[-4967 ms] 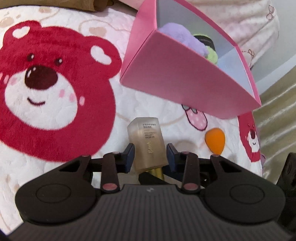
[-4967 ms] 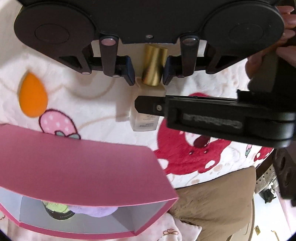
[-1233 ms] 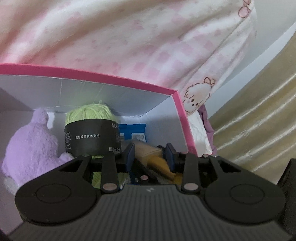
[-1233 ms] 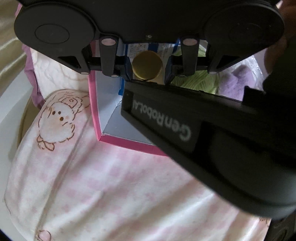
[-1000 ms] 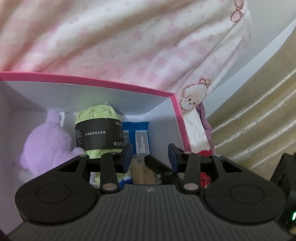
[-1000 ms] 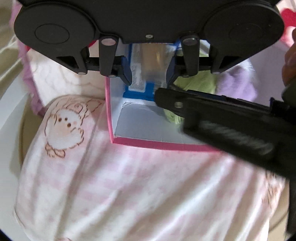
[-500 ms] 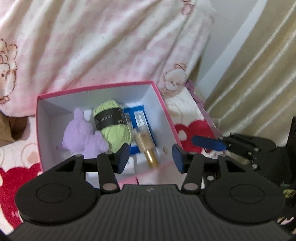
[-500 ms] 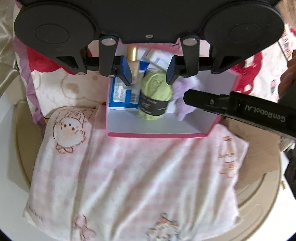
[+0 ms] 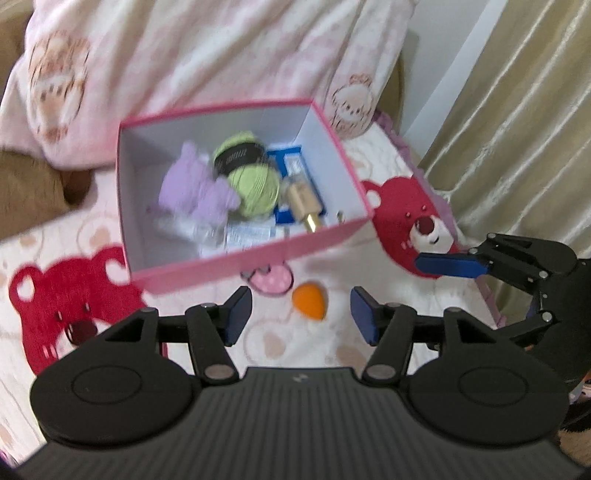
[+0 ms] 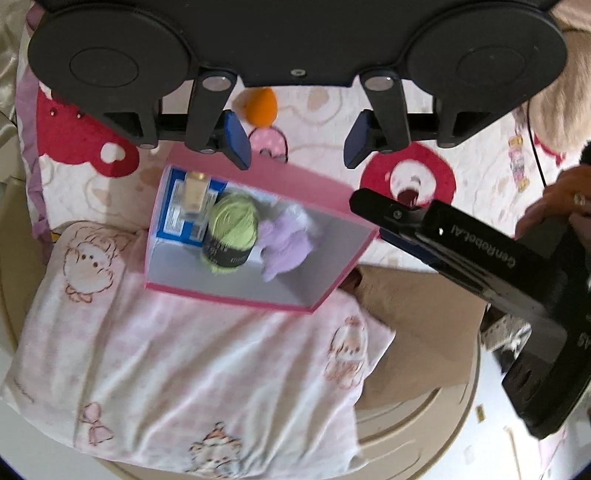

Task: Organize objects
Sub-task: 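Open the left gripper and withdraw from the box, then move the left tool down and grasp the orange makeup sponge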

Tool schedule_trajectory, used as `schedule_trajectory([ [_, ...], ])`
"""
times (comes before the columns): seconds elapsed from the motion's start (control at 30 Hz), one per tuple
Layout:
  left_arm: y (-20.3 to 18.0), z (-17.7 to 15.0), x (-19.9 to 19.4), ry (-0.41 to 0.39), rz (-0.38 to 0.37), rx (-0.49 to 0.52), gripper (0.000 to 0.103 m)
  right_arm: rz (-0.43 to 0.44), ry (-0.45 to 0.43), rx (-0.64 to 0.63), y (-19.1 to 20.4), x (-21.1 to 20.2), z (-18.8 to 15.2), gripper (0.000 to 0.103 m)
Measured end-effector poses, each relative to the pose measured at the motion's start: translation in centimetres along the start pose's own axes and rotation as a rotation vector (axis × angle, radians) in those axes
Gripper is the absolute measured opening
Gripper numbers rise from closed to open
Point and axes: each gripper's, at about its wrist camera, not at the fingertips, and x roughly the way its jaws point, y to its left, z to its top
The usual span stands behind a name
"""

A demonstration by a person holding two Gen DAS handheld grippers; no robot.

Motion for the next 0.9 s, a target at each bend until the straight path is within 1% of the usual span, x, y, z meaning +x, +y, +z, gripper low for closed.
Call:
schedule_trajectory([
  [0.1, 1.0, -1.8, 1.5, 0.027, -0.003, -0.038, 0.058, -0.031, 0.018, -0.026, 0.5, 1.0, -1.4, 0.068],
  [0.2, 2.0, -3.2, 3.0, 0.033, 0.000, -0.066, 0.060, -0.043, 0.036, -0.038, 0.6, 2.2, -2.9, 0.069],
  [0.3, 2.9, -4.4, 4.6, 0.023, -0.002, -0.094, 0.061, -0.051, 0.053, -0.062, 0.5, 3.9, -4.4, 0.070],
  [0.37, 3.2, -5.1, 5.5, 0.006, -0.006, -0.105, 0.064, -0.048, 0.057, -0.052, 0.1, 5.0, -5.5, 0.070],
  [0.47, 3.5, -6.1, 7.1, -0.018, -0.011, -0.112, 0.065, -0.043, 0.041, -0.022, -0.7, 6.6, -6.8, 0.070],
  [0.6, 3.5, -7.0, 9.5, -0.042, -0.018, -0.103, 0.067, -0.067, 0.010, -0.061, -0.7, 8.8, -8.3, 0.070],
  [0.67, 3.2, -7.3, 10.6, -0.058, -0.017, -0.086, 0.068, -0.086, 0.001, -0.080, -0.6, 10.1, -9.1, 0.071],
  [0.7, 3.0, -7.4, 11.2, -0.064, -0.020, -0.078, 0.069, -0.107, -0.005, -0.094, -0.6, 10.8, -9.4, 0.075],
  [0.73, 2.9, -7.5, 11.8, -0.062, -0.026, -0.082, 0.070, -0.134, -0.008, -0.113, -0.4, 11.4, -9.7, 0.077],
  [0.8, 2.8, -7.6, 12.9, -0.051, -0.045, -0.102, 0.070, -0.172, -0.022, -0.145, -0.3, 12.3, -10.2, 0.077],
  [0.9, 2.5, -7.6, 14.1, -0.076, -0.050, -0.104, 0.070, -0.168, -0.035, -0.113, -0.9, 13.3, -10.6, 0.077],
])
